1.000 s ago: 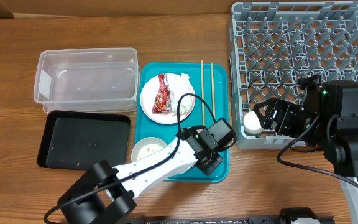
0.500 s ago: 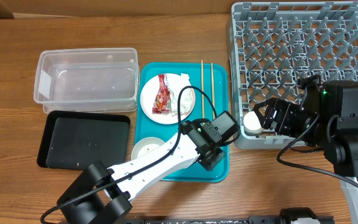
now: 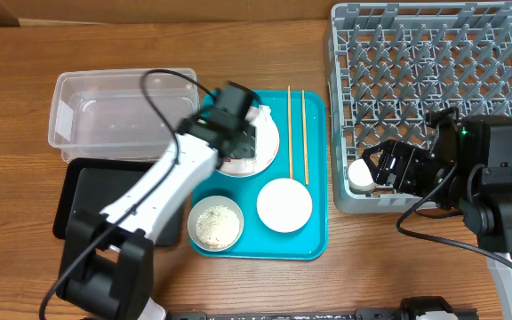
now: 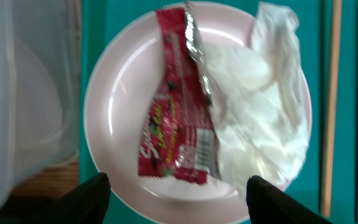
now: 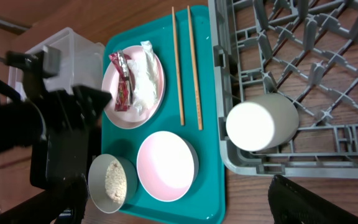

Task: Sort waste into correct bins and load items into the dishwasher
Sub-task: 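Grasp the red wrapper with the left gripper and drop it in the clear bin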

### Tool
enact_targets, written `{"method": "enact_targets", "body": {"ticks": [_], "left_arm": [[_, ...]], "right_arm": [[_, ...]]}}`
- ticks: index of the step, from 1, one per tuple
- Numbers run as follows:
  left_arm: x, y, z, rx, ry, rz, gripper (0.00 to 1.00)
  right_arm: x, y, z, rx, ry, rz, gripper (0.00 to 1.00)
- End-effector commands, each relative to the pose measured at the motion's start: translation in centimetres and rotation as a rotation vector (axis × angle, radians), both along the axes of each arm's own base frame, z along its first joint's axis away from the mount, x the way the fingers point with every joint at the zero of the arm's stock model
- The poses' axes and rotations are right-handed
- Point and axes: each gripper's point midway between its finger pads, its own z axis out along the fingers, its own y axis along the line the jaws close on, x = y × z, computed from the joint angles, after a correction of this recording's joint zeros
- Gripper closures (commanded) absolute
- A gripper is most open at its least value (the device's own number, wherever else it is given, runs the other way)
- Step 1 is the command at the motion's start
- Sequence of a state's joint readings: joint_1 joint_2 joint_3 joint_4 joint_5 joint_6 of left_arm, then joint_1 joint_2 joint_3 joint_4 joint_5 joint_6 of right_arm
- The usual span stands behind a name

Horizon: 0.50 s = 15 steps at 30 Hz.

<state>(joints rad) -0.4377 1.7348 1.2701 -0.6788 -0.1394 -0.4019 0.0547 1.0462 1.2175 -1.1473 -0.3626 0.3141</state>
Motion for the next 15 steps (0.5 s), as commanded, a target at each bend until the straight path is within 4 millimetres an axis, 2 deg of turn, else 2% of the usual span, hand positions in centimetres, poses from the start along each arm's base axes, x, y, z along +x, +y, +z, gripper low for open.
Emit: {"method": "enact_targets", "body": {"ticks": [1,3,6,9,10,12,15], "left_arm": [[1.3,-1.5,-1.3,-0.128,0.033,-0.032,0.28],[1.9,-2.0,-2.5,-0.129,0.034,-0.068,0.26],[2.2,-1.6,-4.9,-0.09,0.066,-0.058,0.23],[1.9,-0.9,-7.1,-0.071,0.118,-0.018,0.3],[1.7,-0.7,-7.6,-0.07,0.134,-0.002,0.38],[1.4,-0.6,-7.9,-0.079,0.155,0.013,0.67],[1.4,-1.5,-6.7,-0.129,0.148,-0.007,0.94]], "right_arm": [[-0.1,0.2,1.1,0.006,-0.028,0.006,0.06],[-0.1,0.2,1.1,0.006,-0.026,0.006,0.06],[-0.2,0.2,1.0,0.005,-0.023,0.007,0.06],[-0.3,0.1,1.0,0.003,-0.019,0.009,0.06],[-0.3,0.1,0.9,0.003,-0.017,0.009,0.06],[-0.3,0.1,0.9,0.003,-0.017,0.009,0.05],[-0.3,0.1,0.9,-0.001,-0.019,0.009,0.05]]}}
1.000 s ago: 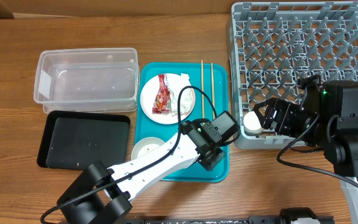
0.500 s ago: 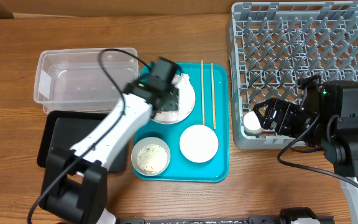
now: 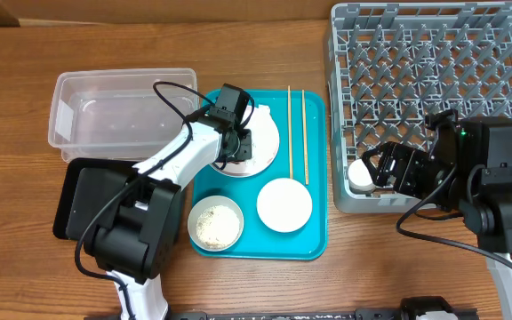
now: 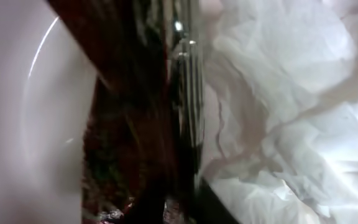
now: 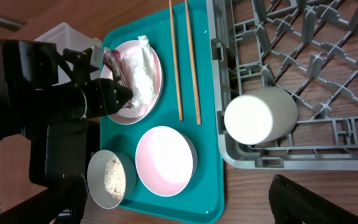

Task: Sort waste into correct bins and load items into the dishwasher
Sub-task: 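Grasp the red wrapper with the left gripper and drop it in the clear bin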

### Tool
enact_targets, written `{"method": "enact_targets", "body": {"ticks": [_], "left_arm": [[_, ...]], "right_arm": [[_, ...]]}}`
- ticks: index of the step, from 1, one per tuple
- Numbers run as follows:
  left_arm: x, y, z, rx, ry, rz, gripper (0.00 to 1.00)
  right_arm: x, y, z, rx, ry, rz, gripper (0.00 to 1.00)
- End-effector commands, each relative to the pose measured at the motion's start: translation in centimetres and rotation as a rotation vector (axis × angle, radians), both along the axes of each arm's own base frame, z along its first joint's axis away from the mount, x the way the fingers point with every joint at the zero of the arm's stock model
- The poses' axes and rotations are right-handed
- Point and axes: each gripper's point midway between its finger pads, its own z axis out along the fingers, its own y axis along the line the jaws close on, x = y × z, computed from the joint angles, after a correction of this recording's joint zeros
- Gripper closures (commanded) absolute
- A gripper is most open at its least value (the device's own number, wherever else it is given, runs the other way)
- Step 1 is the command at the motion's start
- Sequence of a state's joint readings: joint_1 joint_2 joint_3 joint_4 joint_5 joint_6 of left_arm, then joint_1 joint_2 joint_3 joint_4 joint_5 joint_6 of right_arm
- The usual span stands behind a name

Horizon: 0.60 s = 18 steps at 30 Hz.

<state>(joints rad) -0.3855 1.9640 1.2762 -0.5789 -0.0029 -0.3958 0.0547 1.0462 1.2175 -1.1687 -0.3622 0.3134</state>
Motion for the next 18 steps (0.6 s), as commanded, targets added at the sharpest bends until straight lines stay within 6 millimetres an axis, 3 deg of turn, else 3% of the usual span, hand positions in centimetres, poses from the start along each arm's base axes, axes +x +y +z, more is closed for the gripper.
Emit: {"method": "enact_targets", "body": {"ticks": [1,5,10,13,18], "left_arm": [[0.6,-1.0,2.5,-0.073,-0.027,0.006,0.96],[1.0,-0.5,7.7,-0.065,-0.086,0.021,0.96],[1.6,3.8,14.2,0.096,-0.232,0.116,0.96],[2.1,6.8,15.4,0.174,-0.276,0.194,0.96],[3.0,11.9,14.7,0.193,-0.256,0.344,0.96]], "right_arm": [[0.2,0.0,1.2,-0.005,-0.041,0.004,0.05],[0.2,-0.3,1.1,-0.021,-0.041,-0.007,0.04],[0.3,-0.3,1.1,-0.021,-0.041,-0.007,0.03],[0.3,-0.3,1.1,-0.021,-0.043,-0.007,0.03],[0.3,-0.3,1.1,-0.02,-0.044,-0.007,0.02]]}}
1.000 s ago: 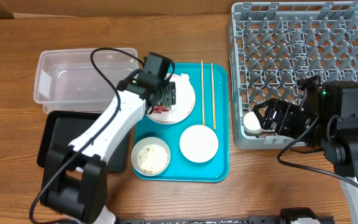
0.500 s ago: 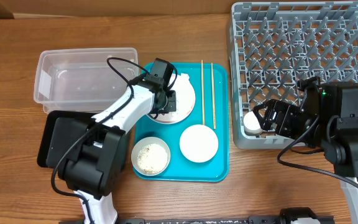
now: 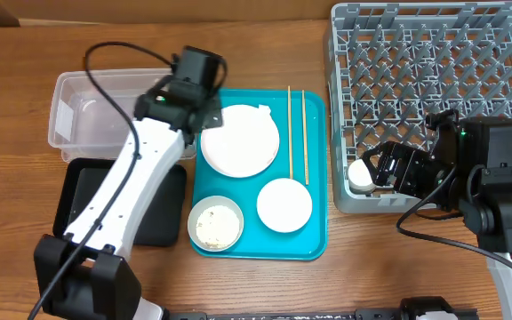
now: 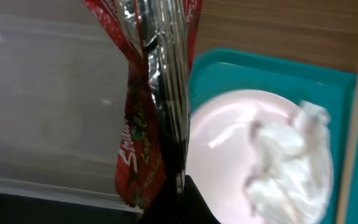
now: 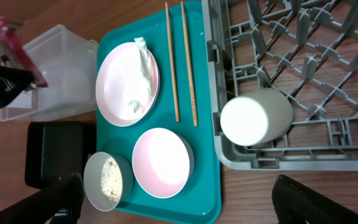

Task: Sort waste into correct bins and load items into the dishwasher
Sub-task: 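Grasp the red wrapper with the left gripper and drop it in the clear bin, then grasp the white tissue with the left gripper and drop it in the bin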

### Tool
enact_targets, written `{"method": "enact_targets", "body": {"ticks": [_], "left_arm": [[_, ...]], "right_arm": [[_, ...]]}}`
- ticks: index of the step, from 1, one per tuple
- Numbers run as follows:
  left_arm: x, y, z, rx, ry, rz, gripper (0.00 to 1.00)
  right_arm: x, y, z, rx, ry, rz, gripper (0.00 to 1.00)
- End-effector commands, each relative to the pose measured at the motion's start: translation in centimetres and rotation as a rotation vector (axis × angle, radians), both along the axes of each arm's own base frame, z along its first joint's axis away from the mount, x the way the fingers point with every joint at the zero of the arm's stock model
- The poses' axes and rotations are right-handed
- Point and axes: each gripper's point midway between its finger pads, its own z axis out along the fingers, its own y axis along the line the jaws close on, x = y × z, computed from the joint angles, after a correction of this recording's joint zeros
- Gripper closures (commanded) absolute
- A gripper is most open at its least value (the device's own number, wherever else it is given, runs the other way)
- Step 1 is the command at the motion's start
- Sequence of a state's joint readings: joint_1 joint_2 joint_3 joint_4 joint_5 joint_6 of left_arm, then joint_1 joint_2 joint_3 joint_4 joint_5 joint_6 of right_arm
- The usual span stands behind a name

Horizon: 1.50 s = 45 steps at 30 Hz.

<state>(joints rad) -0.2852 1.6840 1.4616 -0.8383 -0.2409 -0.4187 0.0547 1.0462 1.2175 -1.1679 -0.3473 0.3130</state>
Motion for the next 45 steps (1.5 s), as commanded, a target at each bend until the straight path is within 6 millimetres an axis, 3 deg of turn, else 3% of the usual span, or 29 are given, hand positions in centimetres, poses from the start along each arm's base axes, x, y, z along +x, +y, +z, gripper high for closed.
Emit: {"method": "enact_targets", "body": {"ticks": [1,2,3,4,6,13,18,22,27,29,31,32,33,34,36,38,45], "left_arm": [[1.1,4.5,-1.0,0.023,0.0,0.151,0.95],[1.6,4.8,-1.1,-0.005,-0.006,0.152,0.8],[2.0,4.5,-1.2,-0.045,-0.009,0.129,0.55],[2.4,3.7,-1.2,-0.088,-0.011,0.073,0.37],[2.5,1.8,-1.1,-0.158,-0.003,-0.042,0.3],[0.5,-5.9,-2.1,-0.144,0.042,-0.342,0.32],[-0.7,-8.5,-6.8,-0.016,0.131,-0.372,0.3],[-1.1,-10.7,-11.3,-0.056,0.216,-0.421,0.3],[-1.2,-14.3,-14.3,-0.211,0.253,-0.568,0.32],[-1.3,-14.7,-14.9,-0.222,0.263,-0.585,0.4],[-1.5,-14.4,-15.2,-0.212,0.277,-0.578,0.57],[-1.7,-14.1,-15.3,-0.204,0.288,-0.572,0.71],[-1.8,-13.7,-15.2,-0.193,0.299,-0.556,0.92],[-2.0,-13.0,-15.1,-0.176,0.318,-0.511,0.96],[-1.9,-11.2,-14.1,-0.141,0.346,-0.409,0.96],[-1.7,-9.6,-11.8,-0.116,0.35,-0.341,0.96],[-0.5,-2.1,1.3,-0.068,0.148,-0.147,0.96]], "right_arm": [[0.2,-0.1,1.2,-0.008,-0.043,0.002,0.02],[0.2,-0.1,1.2,-0.008,-0.043,0.002,0.02],[0.2,-0.1,1.2,-0.009,-0.044,0.002,0.02],[0.2,-0.1,1.2,-0.008,-0.043,0.002,0.02],[0.2,-0.1,1.2,-0.009,-0.044,0.002,0.02],[0.2,-0.1,1.2,-0.009,-0.043,0.001,0.01],[0.2,-0.1,1.2,-0.009,-0.041,0.001,0.01],[0.3,-0.1,1.1,-0.012,-0.042,-0.001,0.01],[0.2,-0.1,1.1,-0.012,-0.041,-0.001,0.01],[0.2,-0.1,1.1,-0.013,-0.041,-0.001,0.01],[0.2,-0.2,1.1,-0.018,-0.039,-0.005,0.01],[0.2,-0.3,1.0,-0.021,-0.037,-0.007,0.01],[0.2,-0.3,1.0,-0.021,-0.035,-0.007,0.01],[0.1,-0.3,1.0,-0.021,-0.034,-0.007,0.01],[0.1,-0.3,0.9,-0.022,-0.029,-0.007,0.01],[0.0,-0.3,0.9,-0.022,-0.027,-0.007,0.01],[-0.3,-0.3,0.6,-0.023,-0.01,-0.007,0.01]]}}
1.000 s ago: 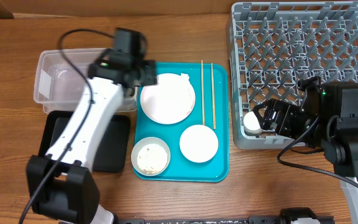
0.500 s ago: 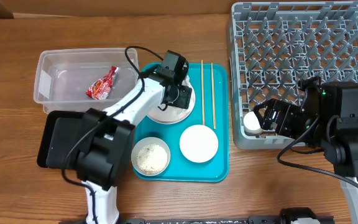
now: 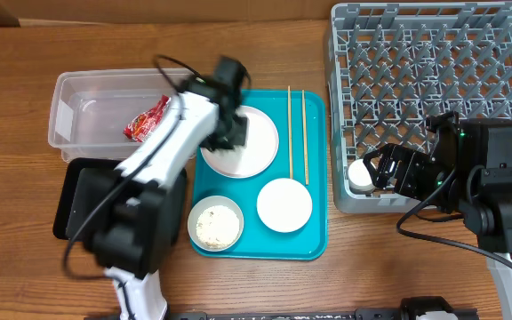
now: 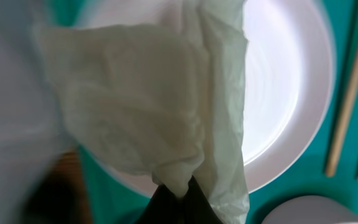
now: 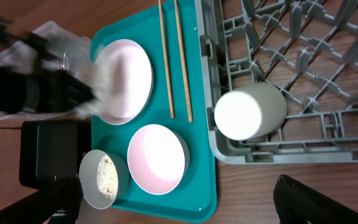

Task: Sort waste into correct bins and load items into the dishwasher
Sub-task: 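Grasp the white tissue with the left gripper and drop it in the bin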

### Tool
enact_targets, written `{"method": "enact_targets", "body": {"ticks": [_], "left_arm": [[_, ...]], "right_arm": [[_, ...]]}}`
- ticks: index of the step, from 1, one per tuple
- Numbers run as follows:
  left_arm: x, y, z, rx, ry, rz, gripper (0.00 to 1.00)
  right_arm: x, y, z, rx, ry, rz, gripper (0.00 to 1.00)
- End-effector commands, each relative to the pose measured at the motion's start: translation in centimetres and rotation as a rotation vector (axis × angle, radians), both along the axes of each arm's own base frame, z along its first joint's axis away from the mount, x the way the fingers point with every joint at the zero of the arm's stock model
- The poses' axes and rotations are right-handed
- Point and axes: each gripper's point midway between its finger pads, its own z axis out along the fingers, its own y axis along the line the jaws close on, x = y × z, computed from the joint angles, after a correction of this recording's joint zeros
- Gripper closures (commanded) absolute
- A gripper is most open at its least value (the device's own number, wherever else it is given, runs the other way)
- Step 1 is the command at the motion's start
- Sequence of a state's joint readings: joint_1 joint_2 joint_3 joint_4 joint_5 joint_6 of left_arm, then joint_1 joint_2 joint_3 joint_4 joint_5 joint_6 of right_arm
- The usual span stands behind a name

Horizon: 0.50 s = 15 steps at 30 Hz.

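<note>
My left gripper (image 4: 179, 194) is shut on a crumpled white napkin (image 4: 148, 106), holding it over the left side of the pink plate (image 4: 291, 93) on the teal tray (image 3: 314, 240). The red snack wrapper (image 3: 147, 118) lies in the clear plastic bin (image 3: 87, 102). Two chopsticks (image 3: 296, 133) lie on the tray right of the plate. A pink bowl (image 3: 284, 204) and a grey bowl of crumbs (image 3: 215, 224) sit at the tray's front. A white cup (image 5: 250, 112) lies in the grey dish rack (image 3: 434, 80). My right gripper (image 5: 179, 206) hangs open near the rack's front corner, holding nothing.
A black bin (image 3: 92, 204) sits in front of the clear bin, left of the tray. The rack fills the back right of the wooden table (image 3: 16, 178). My left arm (image 3: 180, 124) reaches over the clear bin's right end.
The red wrapper, held over the clear bin before, now lies inside it. My left gripper is back at the plate and shut on the white napkin. The right arm has barely moved.
My left gripper was open above the plate holding the wrapper and napkin. Then it was down on the wrapper. Then it held the wrapper over the clear bin. Now the wrapper lies in that bin and the napkin is in the gripper.
</note>
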<state>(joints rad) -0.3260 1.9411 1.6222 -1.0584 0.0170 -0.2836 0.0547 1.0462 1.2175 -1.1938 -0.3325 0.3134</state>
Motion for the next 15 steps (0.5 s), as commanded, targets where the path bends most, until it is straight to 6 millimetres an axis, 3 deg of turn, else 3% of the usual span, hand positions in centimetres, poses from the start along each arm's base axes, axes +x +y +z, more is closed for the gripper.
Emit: {"method": "enact_targets", "body": {"ticks": [1,3,6,7,9,11,15], "left_arm": [[1.9,4.9,9.7,0.026,-0.257,0.146,0.96],[2.0,7.8,11.1,0.068,-0.3,0.213,0.96],[1.9,10.9,10.5,0.106,-0.278,0.276,0.93],[1.9,11.7,9.9,0.113,-0.259,0.295,0.8],[1.9,12.9,8.3,0.125,-0.219,0.321,0.3],[2.0,13.9,7.2,0.139,-0.187,0.316,0.25],[1.1,13.3,7.7,0.107,-0.162,0.282,0.3]], "right_arm": [[0.1,-0.1,1.0,-0.01,-0.033,0.002,0.01],[0.0,-0.1,1.0,-0.01,-0.03,0.002,0.01],[0.0,-0.1,1.0,-0.01,-0.031,0.002,0.01],[0.0,-0.1,1.0,-0.01,-0.031,0.002,0.01],[0.0,-0.1,1.0,-0.01,-0.03,0.003,0.01],[0.0,-0.1,1.0,-0.01,-0.03,0.002,0.01],[0.0,-0.1,0.9,-0.01,-0.026,0.003,0.0]]}}
